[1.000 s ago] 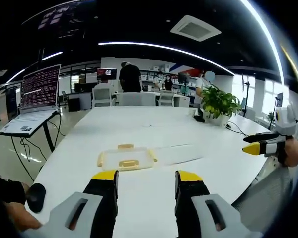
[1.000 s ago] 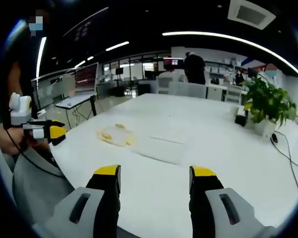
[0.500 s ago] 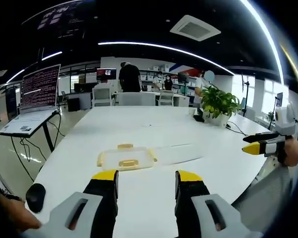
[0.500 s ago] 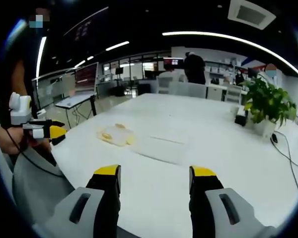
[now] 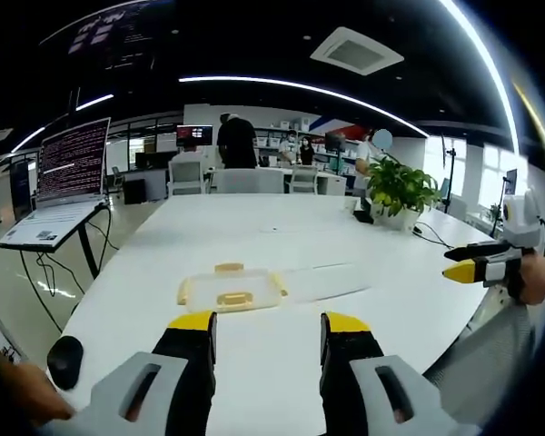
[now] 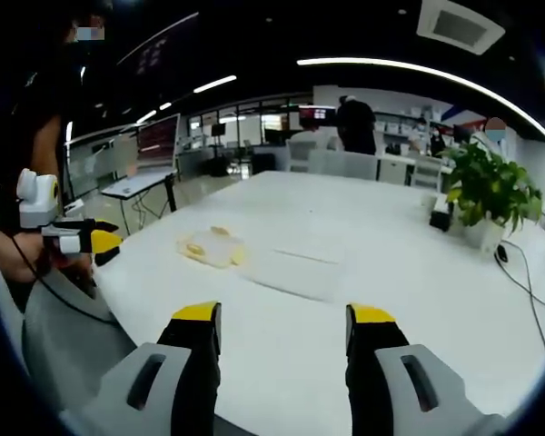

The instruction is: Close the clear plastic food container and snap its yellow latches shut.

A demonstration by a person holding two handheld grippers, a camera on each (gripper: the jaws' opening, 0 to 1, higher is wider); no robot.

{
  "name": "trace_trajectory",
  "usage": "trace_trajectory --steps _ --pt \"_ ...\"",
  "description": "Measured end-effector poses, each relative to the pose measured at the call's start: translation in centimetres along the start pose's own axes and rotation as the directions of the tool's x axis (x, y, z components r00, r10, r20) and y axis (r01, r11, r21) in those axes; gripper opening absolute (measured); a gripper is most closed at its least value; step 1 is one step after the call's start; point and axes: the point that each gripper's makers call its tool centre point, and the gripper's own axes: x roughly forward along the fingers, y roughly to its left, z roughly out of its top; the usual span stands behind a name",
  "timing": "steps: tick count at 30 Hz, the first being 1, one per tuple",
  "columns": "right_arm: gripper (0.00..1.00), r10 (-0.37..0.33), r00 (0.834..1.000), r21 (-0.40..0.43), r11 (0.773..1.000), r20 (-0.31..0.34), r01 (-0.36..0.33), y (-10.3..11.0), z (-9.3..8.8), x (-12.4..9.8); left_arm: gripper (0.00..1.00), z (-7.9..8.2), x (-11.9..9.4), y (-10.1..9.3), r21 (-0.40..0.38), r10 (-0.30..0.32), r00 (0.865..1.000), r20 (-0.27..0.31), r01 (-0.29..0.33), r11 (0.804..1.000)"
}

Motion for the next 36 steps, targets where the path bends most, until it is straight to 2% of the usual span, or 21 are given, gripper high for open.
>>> trace_trajectory --steps 15,22,26,30,36 --pt "0.52 0.0 1.0 -0.001 1.0 -0.001 0.0 0.0 0.0 0.0 0.4 0.0 0.0 0.0 0.002 0.0 1.0 -0.002 0.0 1.0" --pt "0.53 -0.002 1.0 0.049 0.999 -0.006 0.002 -0.5 0.0 0.0 0.4 -0.2 0.1 0.1 -0.017 0.002 1.0 -0.019 -0.003 1.0" --pt "0.53 0.002 1.0 0.04 0.999 -0.017 -0.001 -0.2 -0.2 0.1 0.41 -0.4 0.2 0.2 -0.024 0.005 0.999 -0.039 -0.006 1.0" --pt "0.54 0.015 0.999 0.029 1.0 -0.042 -0.013 0.1 -0.5 0.5 0.41 -0.4 0.3 -0.6 0.028 -0.018 0.998 -0.054 0.02 0.999" --pt "0.54 0.039 0.997 -0.014 0.999 -0.073 -0.04 0.8 -0.8 1.1 0.41 0.3 0.9 -0.4 0.004 -0.04 0.998 -0.039 0.041 0.999"
